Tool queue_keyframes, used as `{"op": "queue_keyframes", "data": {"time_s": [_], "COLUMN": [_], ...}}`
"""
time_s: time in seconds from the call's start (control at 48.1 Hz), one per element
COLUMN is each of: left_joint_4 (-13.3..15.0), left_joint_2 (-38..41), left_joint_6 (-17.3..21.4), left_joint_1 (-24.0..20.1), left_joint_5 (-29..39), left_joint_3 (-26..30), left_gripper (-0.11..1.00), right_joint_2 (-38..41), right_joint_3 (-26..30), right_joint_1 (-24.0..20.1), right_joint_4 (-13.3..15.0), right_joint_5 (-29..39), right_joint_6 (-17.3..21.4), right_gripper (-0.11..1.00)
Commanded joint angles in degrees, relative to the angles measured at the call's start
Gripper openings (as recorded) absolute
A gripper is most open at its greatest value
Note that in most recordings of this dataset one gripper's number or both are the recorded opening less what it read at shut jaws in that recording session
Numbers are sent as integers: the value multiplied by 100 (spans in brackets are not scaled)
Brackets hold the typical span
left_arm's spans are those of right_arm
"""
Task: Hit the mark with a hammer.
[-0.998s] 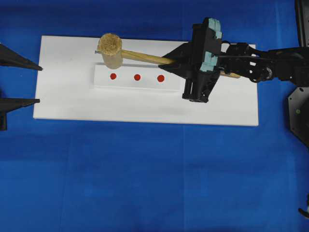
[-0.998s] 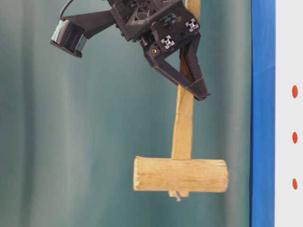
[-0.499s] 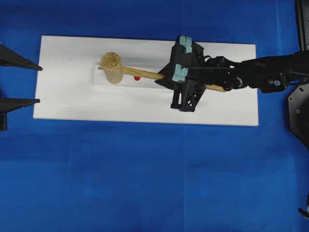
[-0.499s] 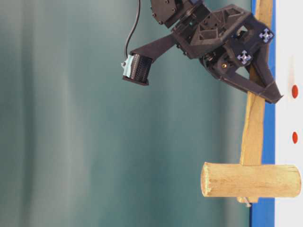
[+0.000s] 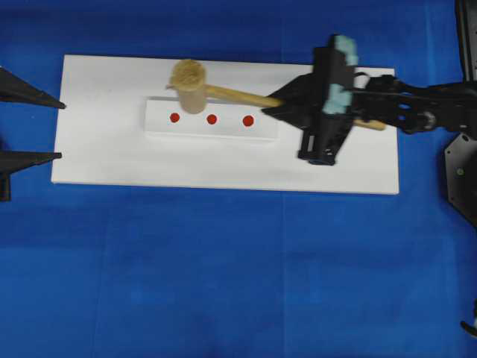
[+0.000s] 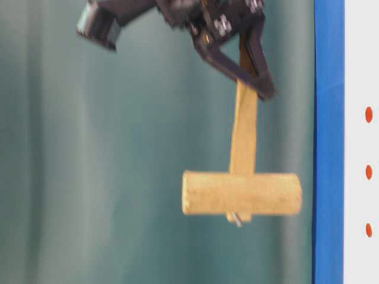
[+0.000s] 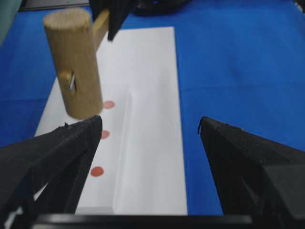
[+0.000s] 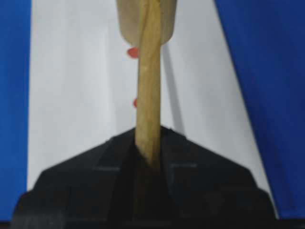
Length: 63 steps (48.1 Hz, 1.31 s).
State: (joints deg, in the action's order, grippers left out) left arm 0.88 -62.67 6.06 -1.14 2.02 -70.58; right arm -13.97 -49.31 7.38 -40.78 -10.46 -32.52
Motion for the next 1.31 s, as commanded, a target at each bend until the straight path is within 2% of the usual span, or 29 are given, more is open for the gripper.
{"op": "queue_keyframes", "data": {"time_s": [0.0, 0.27, 0.416, 0.52, 0.644, 0.81, 0.914, 1.122, 1.288], "left_joint_4": [9, 9, 9, 9, 9, 9, 9, 9, 9], "left_joint_2": [70, 70, 70, 70, 53, 62, 62, 62, 53], "left_joint_6": [-9, -9, -9, -9, -9, -9, -9, -9, -9], "left_joint_1": [-9, -9, -9, -9, -9, -9, -9, -9, -9], "left_joint_5": [-70, -79, -79, -79, -79, -79, -79, -79, -79], "left_joint_3": [53, 53, 44, 44, 53, 44, 53, 53, 53], "left_gripper": [80, 80, 80, 80, 80, 80, 80, 80, 80], "right_joint_2": [-334, -264, 264, 686, 729, 422, -35, -1063, -1503], "right_joint_3": [-105, -167, -158, -158, -149, -202, -299, -809, -1195], "right_joint_1": [-44, -79, -79, -70, -62, -62, -70, -149, -149], "right_joint_4": [9, 0, -53, -220, -264, -255, -255, -246, -246], "right_joint_5": [-193, -246, -220, -202, -193, -220, -193, -193, -229], "right_joint_6": [18, 18, 70, 105, 105, 88, 62, 62, 70], "right_gripper": [2, 2, 2, 2, 2, 2, 2, 2, 2]}}
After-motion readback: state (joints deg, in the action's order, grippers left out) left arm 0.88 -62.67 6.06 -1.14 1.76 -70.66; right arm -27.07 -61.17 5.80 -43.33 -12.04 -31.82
